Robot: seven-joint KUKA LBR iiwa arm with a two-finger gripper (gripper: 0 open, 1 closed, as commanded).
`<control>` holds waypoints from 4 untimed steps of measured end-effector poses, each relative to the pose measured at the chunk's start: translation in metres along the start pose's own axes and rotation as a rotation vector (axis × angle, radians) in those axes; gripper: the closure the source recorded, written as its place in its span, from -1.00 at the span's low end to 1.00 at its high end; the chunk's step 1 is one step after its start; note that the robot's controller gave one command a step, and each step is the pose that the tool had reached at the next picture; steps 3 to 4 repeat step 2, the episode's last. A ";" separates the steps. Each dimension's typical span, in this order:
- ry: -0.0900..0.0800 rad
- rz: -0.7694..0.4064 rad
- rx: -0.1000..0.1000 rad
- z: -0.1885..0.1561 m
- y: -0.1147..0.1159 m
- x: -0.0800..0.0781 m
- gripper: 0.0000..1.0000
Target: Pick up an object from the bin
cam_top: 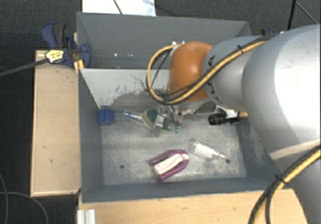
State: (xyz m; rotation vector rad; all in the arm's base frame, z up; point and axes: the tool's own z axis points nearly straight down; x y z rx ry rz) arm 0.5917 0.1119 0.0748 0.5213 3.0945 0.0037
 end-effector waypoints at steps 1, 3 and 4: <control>-0.002 0.000 -0.001 -0.016 0.001 -0.001 1.00; -0.002 -0.001 -0.001 -0.056 0.001 -0.002 1.00; -0.002 -0.001 -0.001 -0.056 0.001 -0.002 1.00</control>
Offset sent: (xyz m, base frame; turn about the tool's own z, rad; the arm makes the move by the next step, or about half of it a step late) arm -0.0001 0.0000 0.0147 0.0000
